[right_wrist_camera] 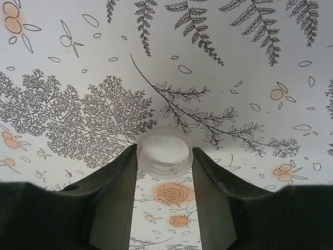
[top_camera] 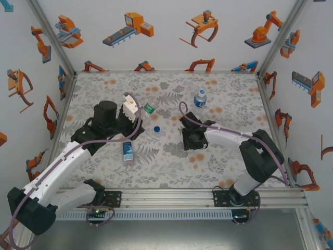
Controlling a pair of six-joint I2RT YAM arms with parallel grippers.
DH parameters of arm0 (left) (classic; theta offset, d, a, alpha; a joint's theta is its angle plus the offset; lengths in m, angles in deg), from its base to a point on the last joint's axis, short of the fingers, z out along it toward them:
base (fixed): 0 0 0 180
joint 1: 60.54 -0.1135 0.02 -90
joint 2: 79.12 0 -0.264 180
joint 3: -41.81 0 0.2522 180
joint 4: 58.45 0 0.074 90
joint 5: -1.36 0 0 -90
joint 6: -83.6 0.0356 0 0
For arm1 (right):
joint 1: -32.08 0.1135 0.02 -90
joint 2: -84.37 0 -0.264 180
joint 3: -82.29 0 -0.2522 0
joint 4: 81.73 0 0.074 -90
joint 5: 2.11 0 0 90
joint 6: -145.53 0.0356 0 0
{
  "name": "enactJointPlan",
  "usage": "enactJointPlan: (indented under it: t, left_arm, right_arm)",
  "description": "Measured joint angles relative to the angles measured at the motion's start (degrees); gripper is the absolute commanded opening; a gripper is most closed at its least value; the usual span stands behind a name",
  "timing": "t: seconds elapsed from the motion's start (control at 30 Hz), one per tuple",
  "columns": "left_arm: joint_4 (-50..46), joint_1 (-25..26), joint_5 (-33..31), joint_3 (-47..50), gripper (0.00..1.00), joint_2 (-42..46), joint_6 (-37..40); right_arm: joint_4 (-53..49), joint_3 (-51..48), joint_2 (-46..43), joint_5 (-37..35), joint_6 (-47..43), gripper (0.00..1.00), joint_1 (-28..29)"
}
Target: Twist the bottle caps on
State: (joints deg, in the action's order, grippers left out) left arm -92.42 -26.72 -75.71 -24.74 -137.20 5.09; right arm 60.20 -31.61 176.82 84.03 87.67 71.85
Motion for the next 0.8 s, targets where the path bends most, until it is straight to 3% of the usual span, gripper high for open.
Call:
enactJointPlan:
  t: [0.17,0.8]
  left_arm:
    - [-0.07,0.35,0.0,0.0,0.02,-0.42,0.02]
    - [-0.42,0.81,-0.04,0.0,0.02,-0.61,0.28]
  right_arm:
    - [0.07,0.02,0.0,0.37,-0.28,0.51,0.0]
    - [-1.33,0.66,-3.39,2.08,-0.07,0.51,0.0]
